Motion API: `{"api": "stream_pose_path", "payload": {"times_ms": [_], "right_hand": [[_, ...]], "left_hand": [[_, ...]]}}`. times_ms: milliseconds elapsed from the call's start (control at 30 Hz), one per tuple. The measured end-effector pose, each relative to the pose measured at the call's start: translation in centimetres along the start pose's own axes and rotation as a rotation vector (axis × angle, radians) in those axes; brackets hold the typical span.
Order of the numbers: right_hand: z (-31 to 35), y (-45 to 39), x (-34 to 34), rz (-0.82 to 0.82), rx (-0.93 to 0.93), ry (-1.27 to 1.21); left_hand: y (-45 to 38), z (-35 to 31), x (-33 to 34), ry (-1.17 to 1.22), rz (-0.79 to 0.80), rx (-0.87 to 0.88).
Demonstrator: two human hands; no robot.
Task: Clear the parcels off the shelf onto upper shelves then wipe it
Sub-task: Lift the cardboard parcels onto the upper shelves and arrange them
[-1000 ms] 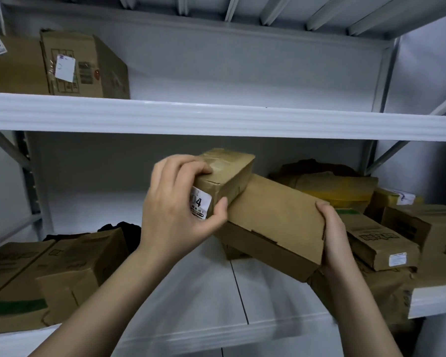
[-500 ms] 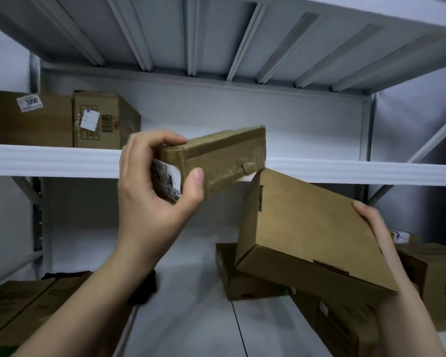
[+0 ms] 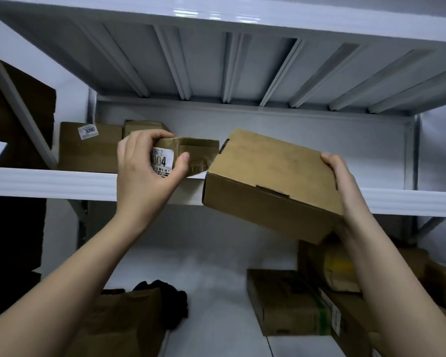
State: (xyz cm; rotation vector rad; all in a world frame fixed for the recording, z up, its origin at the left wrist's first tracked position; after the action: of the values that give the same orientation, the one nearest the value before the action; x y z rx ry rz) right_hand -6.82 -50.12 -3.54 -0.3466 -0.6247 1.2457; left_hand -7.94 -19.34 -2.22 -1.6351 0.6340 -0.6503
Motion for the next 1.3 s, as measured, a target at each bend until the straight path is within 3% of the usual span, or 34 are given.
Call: {"api": "stream_pose_path", "payload": {"times_ms": [400,700,1100,1300], "right_hand": [[-1.5,-6.1,15.9,0.126,0.054,0.122],[-4.3,-7.4,23.8,0.21,0.214,-0.041],[-4.7,-9.4,27.4,0.295,0.214,0.003],[-5.5,-9.2,30.8,0.235,0.213,0.002]], "left_hand": [[-5.2,12.8,-4.3,-0.21,0.033,-0.242],[-7.8,19.5,-7.6,-0.37,0.052,-0.395],[-9.4,25.5,-7.3,-0.781,0.596,-0.61],[-11.9,29.2,-7.5,-0.919,0.924,-0.569]]}}
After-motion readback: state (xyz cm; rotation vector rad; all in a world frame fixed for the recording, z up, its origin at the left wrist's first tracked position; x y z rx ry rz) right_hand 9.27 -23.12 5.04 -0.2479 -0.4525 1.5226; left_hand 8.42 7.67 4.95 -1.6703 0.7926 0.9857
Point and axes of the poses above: each hand's wrist, its own y-axis away from the middle knuckle, its own x-axis out of the palm, z = x × y, the point moved 5 cm from there along -y, towards the middle knuckle, and after that the axes turned 1 degree about y, right-handed, at the moved point
